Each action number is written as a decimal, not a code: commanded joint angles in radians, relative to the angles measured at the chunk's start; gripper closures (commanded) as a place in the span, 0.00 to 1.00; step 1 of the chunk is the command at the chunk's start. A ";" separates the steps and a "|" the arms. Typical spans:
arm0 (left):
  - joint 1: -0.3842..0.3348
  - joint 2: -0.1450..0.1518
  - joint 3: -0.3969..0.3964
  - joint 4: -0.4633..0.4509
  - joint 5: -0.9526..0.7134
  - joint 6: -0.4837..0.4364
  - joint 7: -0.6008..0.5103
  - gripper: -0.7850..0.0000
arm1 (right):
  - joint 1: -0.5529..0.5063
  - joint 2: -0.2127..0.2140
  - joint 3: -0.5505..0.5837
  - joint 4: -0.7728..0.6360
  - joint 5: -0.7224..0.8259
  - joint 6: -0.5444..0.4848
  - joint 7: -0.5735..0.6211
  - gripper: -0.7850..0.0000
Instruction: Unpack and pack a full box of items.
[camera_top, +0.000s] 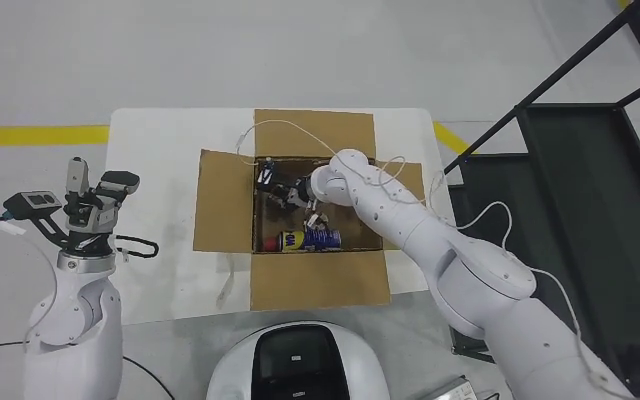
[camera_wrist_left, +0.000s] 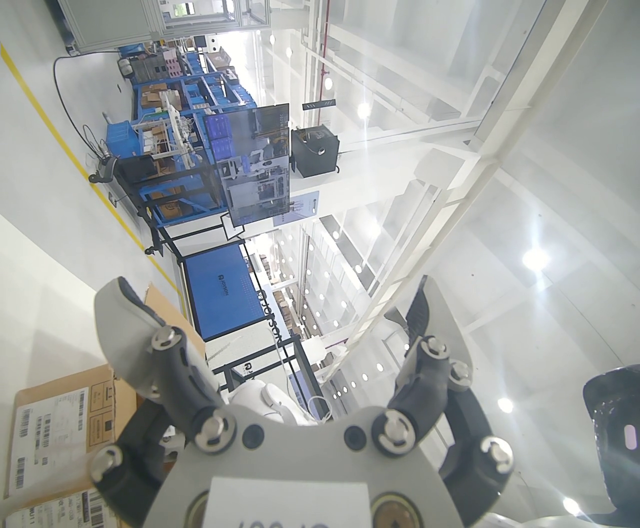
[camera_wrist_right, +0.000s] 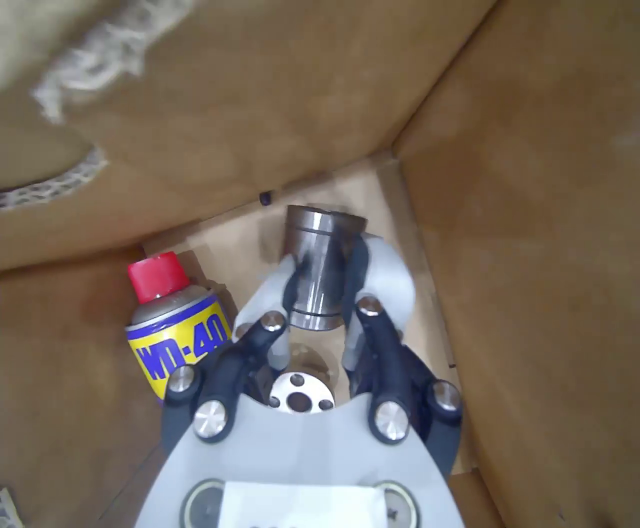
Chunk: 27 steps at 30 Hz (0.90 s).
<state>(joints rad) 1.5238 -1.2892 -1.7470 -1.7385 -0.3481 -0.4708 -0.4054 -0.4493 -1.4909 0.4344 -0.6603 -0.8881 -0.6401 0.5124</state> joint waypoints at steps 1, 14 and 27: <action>0.000 0.000 0.000 0.000 0.000 0.000 0.000 0.00 | -0.008 0.012 0.012 -0.021 -0.010 0.003 0.019 1.00; 0.000 0.000 0.000 0.000 0.000 0.000 0.000 0.00 | -0.136 0.115 0.156 -0.261 -0.020 0.081 0.074 0.00; 0.000 0.000 0.000 0.000 0.000 0.000 0.000 0.00 | -0.219 0.135 0.230 -0.342 0.027 0.218 0.143 0.00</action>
<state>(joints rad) 1.5238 -1.2892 -1.7470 -1.7385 -0.3481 -0.4708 -0.4054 -0.6681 -1.3547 0.6630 -1.0053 -0.8611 -0.4306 0.6576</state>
